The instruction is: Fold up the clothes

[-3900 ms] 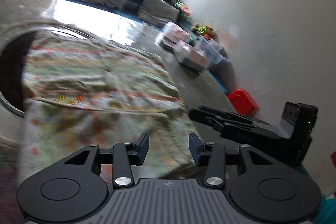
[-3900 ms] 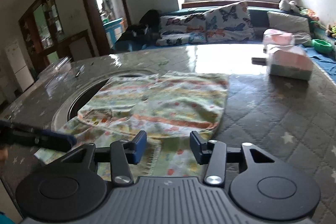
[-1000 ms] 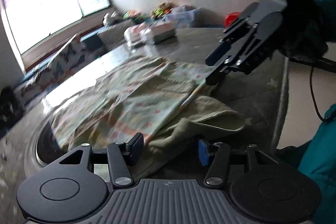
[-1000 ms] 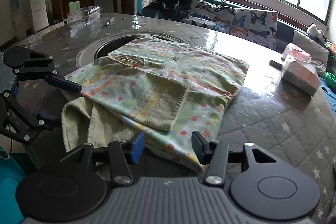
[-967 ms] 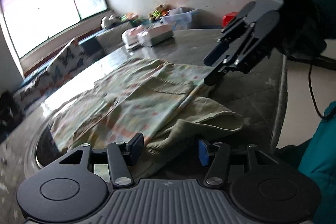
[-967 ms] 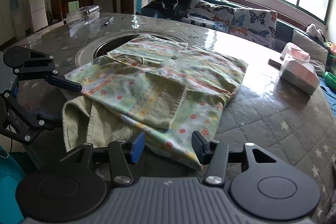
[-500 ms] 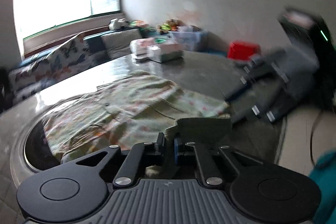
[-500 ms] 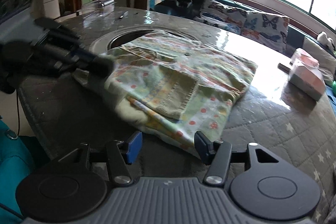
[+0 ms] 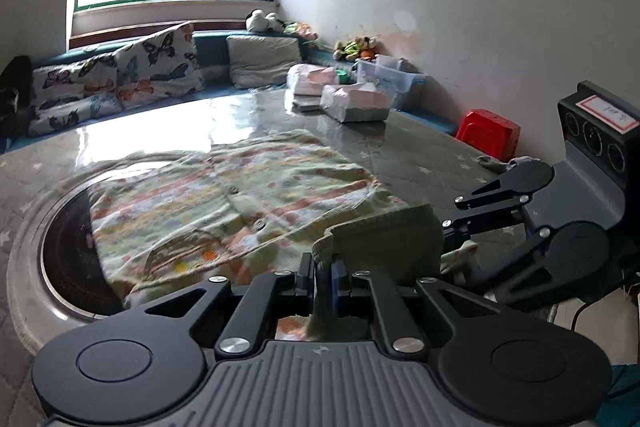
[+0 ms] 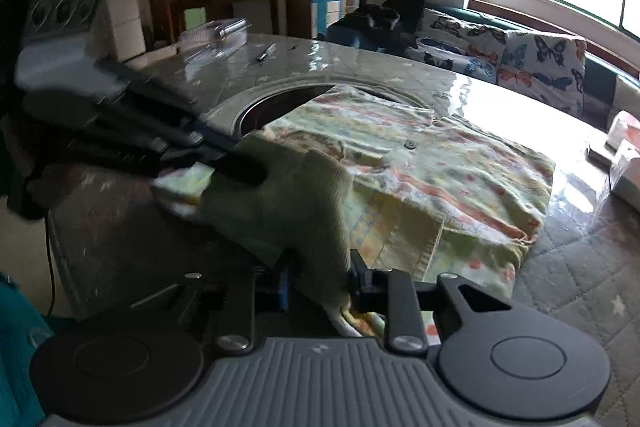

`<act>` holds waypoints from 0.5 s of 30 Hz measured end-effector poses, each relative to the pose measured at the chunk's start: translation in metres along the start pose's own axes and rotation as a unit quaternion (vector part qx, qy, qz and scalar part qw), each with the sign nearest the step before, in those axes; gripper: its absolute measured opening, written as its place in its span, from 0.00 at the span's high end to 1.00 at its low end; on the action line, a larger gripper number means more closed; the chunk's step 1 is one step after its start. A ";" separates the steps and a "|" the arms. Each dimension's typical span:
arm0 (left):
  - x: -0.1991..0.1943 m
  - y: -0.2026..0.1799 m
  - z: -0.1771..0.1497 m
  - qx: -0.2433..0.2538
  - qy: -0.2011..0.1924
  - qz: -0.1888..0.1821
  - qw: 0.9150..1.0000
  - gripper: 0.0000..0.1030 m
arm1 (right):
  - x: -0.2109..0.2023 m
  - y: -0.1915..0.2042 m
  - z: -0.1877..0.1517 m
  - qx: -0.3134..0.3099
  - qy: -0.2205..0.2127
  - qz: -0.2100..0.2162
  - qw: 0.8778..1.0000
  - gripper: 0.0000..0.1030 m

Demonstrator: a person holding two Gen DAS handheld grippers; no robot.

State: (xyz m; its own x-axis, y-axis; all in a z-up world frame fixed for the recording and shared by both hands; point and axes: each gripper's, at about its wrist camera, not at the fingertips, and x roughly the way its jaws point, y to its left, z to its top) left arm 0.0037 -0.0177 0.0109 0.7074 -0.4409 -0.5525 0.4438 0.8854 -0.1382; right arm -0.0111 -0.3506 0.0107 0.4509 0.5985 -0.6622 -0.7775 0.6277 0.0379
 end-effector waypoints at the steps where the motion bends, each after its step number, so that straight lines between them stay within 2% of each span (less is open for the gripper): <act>1: -0.004 0.002 -0.002 -0.003 0.000 0.003 1.000 0.86 | 0.000 -0.002 0.003 0.008 -0.003 0.000 1.000 0.83; 2: -0.009 0.004 -0.005 -0.005 -0.001 0.007 1.000 0.84 | -0.001 -0.003 0.006 0.013 -0.008 0.001 1.000 0.84; 4: -0.019 0.008 -0.012 -0.008 -0.001 0.016 1.000 0.70 | -0.003 -0.006 0.012 0.021 -0.018 0.000 1.000 0.86; 5: -0.024 0.010 -0.016 -0.007 -0.002 0.023 1.000 0.60 | -0.004 -0.008 0.015 0.025 -0.023 0.000 0.999 0.86; 11: -0.039 0.007 -0.037 0.039 0.003 0.044 0.998 0.56 | -0.001 -0.018 0.030 0.040 -0.041 -0.007 0.998 0.90; 15: -0.034 -0.002 -0.043 0.094 0.000 0.080 0.992 0.56 | 0.000 -0.019 0.034 0.042 -0.047 -0.007 0.998 0.91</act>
State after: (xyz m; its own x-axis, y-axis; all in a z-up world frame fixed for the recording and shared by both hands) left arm -0.0449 0.0016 -0.0057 0.7769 -0.2960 -0.5557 0.4200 0.9012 0.1072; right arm 0.0180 -0.3458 0.0355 0.5043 0.6307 -0.5899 -0.7331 0.6736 0.0935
